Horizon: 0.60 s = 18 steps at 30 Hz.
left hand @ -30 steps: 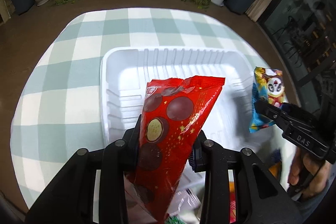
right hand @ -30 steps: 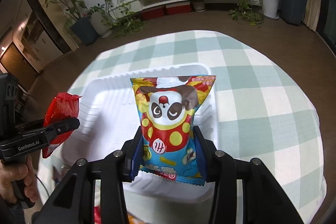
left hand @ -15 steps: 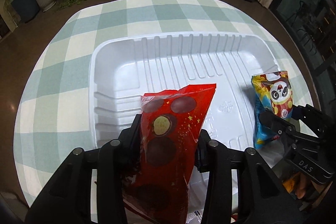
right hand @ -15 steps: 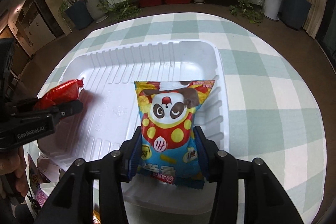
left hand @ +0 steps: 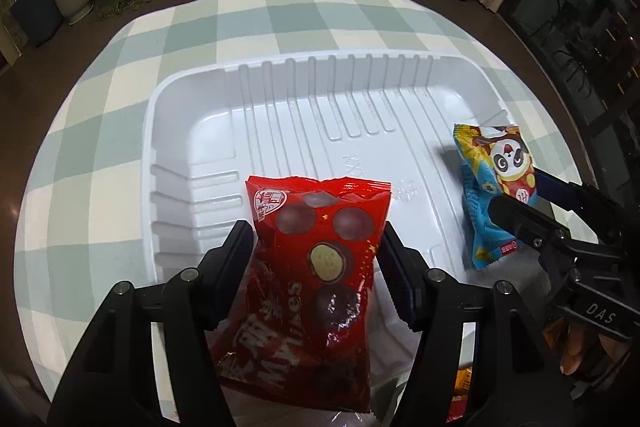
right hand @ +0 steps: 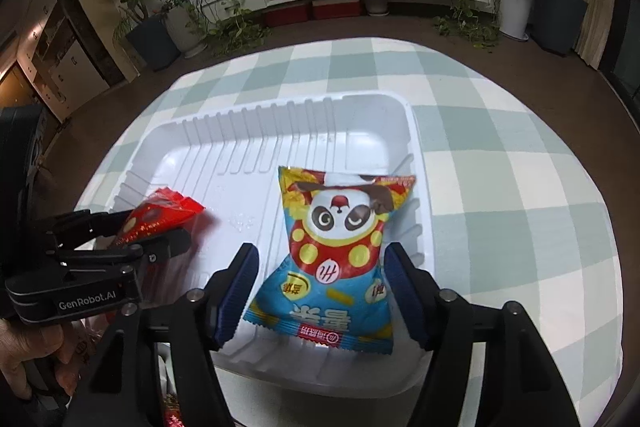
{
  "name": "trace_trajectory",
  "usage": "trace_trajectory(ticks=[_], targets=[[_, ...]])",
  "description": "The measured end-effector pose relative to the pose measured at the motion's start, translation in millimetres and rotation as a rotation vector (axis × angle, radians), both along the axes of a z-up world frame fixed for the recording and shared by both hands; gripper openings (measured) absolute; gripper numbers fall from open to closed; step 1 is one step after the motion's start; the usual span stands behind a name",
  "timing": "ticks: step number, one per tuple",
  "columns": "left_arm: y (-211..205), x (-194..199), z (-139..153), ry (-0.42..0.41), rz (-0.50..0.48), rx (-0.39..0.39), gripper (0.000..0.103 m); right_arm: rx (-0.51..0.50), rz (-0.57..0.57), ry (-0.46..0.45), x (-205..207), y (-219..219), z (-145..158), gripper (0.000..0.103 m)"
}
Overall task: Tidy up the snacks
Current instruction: 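Carry both bags over the white tray and open both tools to drop them, then grasp the black chocolate bar packet with the left tool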
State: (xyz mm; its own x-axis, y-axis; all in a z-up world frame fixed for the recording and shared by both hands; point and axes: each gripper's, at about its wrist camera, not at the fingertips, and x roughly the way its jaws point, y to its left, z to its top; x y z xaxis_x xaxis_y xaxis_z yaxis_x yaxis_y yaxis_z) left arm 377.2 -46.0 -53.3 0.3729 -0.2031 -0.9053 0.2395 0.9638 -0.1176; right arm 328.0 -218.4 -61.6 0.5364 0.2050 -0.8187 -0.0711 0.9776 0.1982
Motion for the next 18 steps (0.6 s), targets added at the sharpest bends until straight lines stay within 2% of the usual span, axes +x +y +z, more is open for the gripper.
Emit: trace_trajectory(ticks=[4,8,11,15,16,18], targets=[[3,-11,21,-0.056,-0.036,-0.005,0.074,0.033,0.001,-0.056,-4,-2,14,0.073],[9,-39,54,-0.197,-0.090,-0.032,0.103,0.062,0.003,-0.129,-11,-4,29,0.082],[17,-66,75,-0.293,-0.106,-0.021,0.103,0.099,0.007,-0.172,-17,-6,40,0.086],[42,-122,103,-0.472,-0.075,-0.041,0.103,0.164,-0.032,-0.233,-36,-14,58,0.103],[51,-137,108,-0.485,-0.054,-0.052,0.103,0.189,-0.052,-0.260,-45,-17,64,0.103],[66,-160,110,-0.441,0.003,-0.037,0.103,0.241,-0.049,-0.286,-59,-19,72,0.103]])
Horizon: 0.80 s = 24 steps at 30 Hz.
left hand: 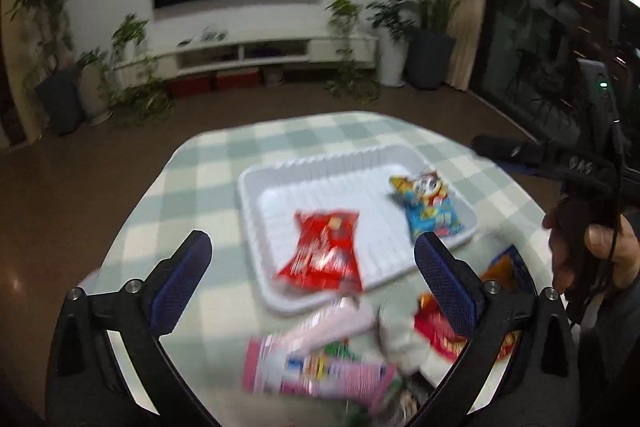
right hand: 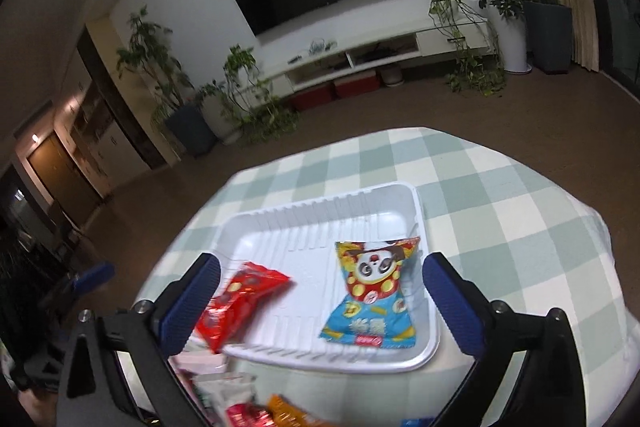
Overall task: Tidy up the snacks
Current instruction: 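Grasp the black chocolate bar packet with the left tool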
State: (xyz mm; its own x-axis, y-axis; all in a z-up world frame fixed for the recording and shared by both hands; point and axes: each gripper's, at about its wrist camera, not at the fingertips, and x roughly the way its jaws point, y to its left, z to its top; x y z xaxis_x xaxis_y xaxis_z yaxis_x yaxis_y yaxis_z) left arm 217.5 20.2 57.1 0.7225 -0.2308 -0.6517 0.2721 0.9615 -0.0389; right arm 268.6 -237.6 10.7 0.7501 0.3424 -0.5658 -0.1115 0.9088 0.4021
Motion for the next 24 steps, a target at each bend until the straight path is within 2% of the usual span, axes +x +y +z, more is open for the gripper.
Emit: trace_trajectory(ticks=[2,5,8,11,13,18,19,21,23,24], targets=[[18,-21,0,0.037,0.065,-0.014,0.103,0.041,0.023,-0.025,-14,0,5,0.103],[49,-60,2,0.014,0.111,-0.119,0.103,0.087,0.027,-0.034,-41,3,3,0.103],[57,-86,-5,0.022,0.080,-0.105,0.103,0.111,0.058,0.020,-67,10,-10,0.103],[53,-103,-16,0.054,-0.023,-0.057,0.103,0.080,0.099,0.119,-92,25,-26,0.103],[42,-111,-22,0.068,-0.107,-0.010,0.103,0.075,0.096,0.146,-114,32,-33,0.103],[9,-112,-42,0.108,-0.283,0.172,0.099,0.111,0.083,0.162,-172,37,-51,0.100],[2,-112,-47,0.123,-0.323,0.204,0.095,0.153,0.083,0.178,-182,34,-58,0.099],[-11,-109,-60,0.173,-0.409,0.269,0.089,0.225,0.093,0.215,-193,30,-68,0.089],[-23,-106,-75,0.222,-0.478,0.339,0.072,0.269,0.109,0.251,-200,29,-78,0.085],[-28,-105,-84,0.254,-0.513,0.376,0.067,0.271,0.108,0.257,-202,30,-80,0.084]])
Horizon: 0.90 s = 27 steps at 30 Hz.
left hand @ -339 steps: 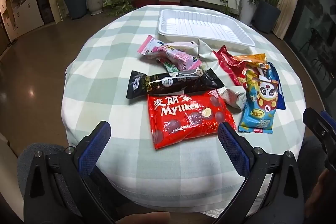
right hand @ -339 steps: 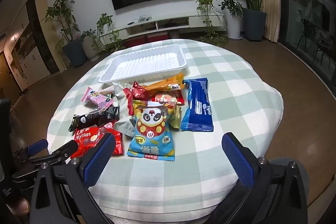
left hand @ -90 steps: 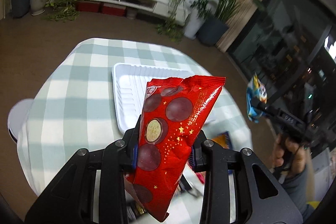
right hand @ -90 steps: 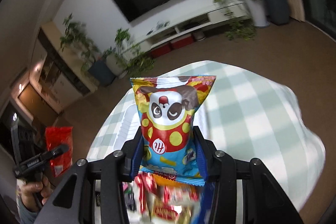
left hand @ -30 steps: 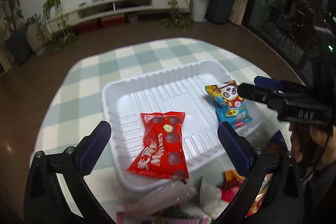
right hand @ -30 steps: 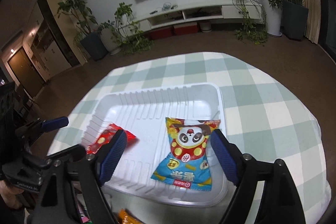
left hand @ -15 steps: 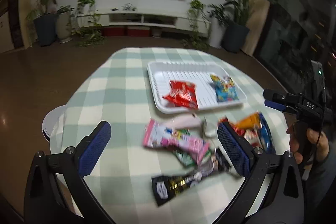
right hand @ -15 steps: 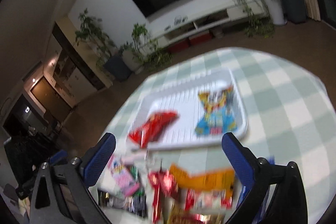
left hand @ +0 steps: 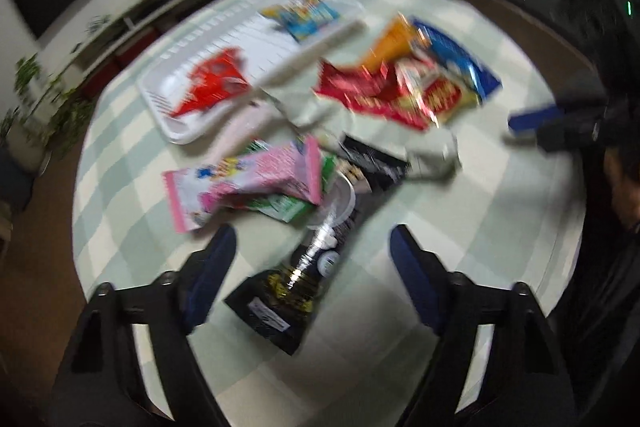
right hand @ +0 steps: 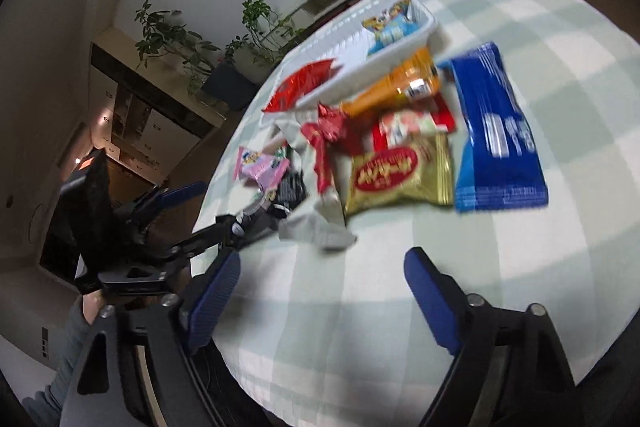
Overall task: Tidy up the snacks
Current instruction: 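Grasp the black chocolate bar packet with the left tool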
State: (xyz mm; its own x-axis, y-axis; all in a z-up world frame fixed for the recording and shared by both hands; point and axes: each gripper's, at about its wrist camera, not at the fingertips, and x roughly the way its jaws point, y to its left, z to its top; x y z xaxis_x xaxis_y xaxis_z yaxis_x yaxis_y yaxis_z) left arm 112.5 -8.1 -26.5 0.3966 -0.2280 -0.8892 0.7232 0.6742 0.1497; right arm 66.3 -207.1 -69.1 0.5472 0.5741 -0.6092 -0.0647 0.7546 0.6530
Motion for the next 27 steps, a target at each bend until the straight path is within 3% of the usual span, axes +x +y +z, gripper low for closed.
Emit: trace_trajectory(ticks=[1,2,8,10,18,22,27], targets=[[-4,1,-8,0.027,-0.027,0.031,0.059,0.004,-0.001,0.001,-1,0,-1,0.084],[-7,1,-14,0.047,-0.048,0.051,0.057,0.018,-0.003,-0.004,-1,-1,-1,0.084],[-19,8,-31,0.110,-0.093,0.106,0.056,0.075,-0.011,-0.030,0,-8,1,0.084],[-23,12,-36,0.132,-0.097,0.117,0.051,0.080,-0.007,-0.034,-1,-6,2,0.084],[-24,30,-38,0.232,-0.009,0.038,0.035,0.069,-0.014,-0.049,-5,-9,5,0.084],[-27,26,-38,0.233,0.055,0.023,0.024,0.045,-0.021,-0.045,-5,-8,4,0.084],[-25,16,-36,0.242,0.111,-0.057,0.022,0.013,-0.036,-0.059,-6,-8,5,0.083]])
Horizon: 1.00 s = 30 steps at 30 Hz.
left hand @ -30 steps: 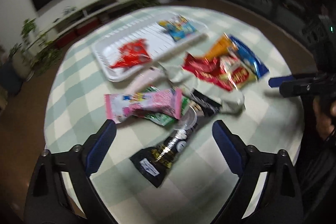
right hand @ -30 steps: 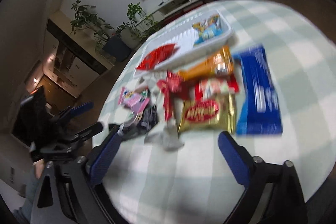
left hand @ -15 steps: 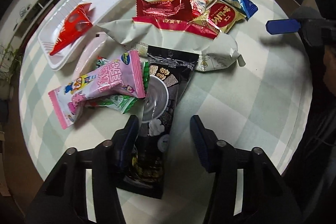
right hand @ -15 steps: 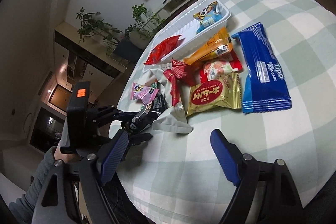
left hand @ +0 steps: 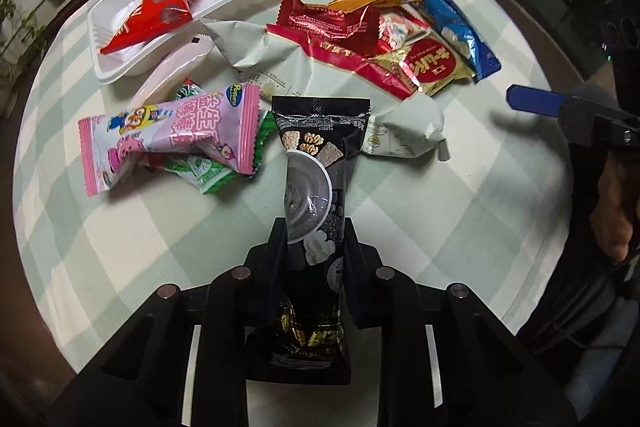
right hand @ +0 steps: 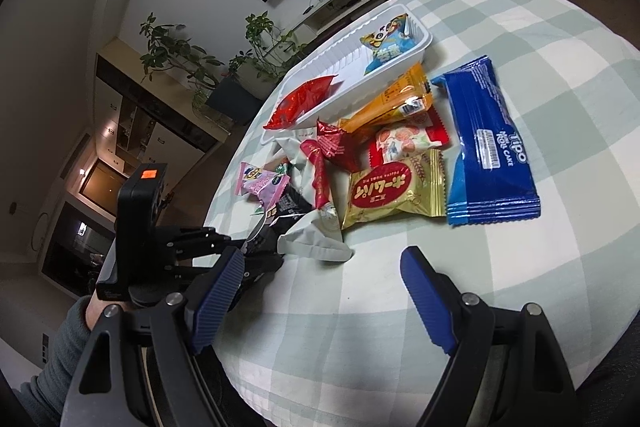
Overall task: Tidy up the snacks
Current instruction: 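Grasp the black chocolate bar packet with the left tool, then grasp the red-and-white wrapped snack with the right tool while the left tool holds the black packet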
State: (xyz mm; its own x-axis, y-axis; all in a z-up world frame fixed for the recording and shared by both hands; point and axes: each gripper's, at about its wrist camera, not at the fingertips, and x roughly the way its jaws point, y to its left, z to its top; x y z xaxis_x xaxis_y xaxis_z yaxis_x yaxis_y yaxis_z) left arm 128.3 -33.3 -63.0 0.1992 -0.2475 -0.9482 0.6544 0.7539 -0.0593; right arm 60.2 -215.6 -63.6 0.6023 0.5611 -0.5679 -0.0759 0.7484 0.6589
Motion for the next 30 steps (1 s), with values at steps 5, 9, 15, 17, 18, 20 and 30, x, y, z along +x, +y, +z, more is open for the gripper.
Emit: trace_trajectory(ticks=[5,9,15,17,18,20,30], targets=[[13,-19,2,0.057,0.070,-0.192,0.021,-0.039,-0.005,-0.006,0,2,1,0.080],[37,-32,1,0.089,0.198,-0.359,0.021,-0.083,-0.001,-0.014,0,6,1,0.077],[74,-54,-4,0.093,0.381,-0.565,0.021,-0.149,0.027,-0.002,9,19,2,0.072],[81,-59,-5,0.089,0.418,-0.620,0.021,-0.170,0.046,-0.010,13,26,7,0.072],[83,-61,-6,0.089,0.430,-0.642,0.021,-0.181,0.057,-0.010,17,29,10,0.072],[84,-65,-7,0.084,0.433,-0.652,0.021,-0.209,0.088,-0.001,27,38,15,0.072],[98,-73,-6,0.056,0.475,-0.692,0.022,-0.446,0.239,0.078,85,101,19,0.065]])
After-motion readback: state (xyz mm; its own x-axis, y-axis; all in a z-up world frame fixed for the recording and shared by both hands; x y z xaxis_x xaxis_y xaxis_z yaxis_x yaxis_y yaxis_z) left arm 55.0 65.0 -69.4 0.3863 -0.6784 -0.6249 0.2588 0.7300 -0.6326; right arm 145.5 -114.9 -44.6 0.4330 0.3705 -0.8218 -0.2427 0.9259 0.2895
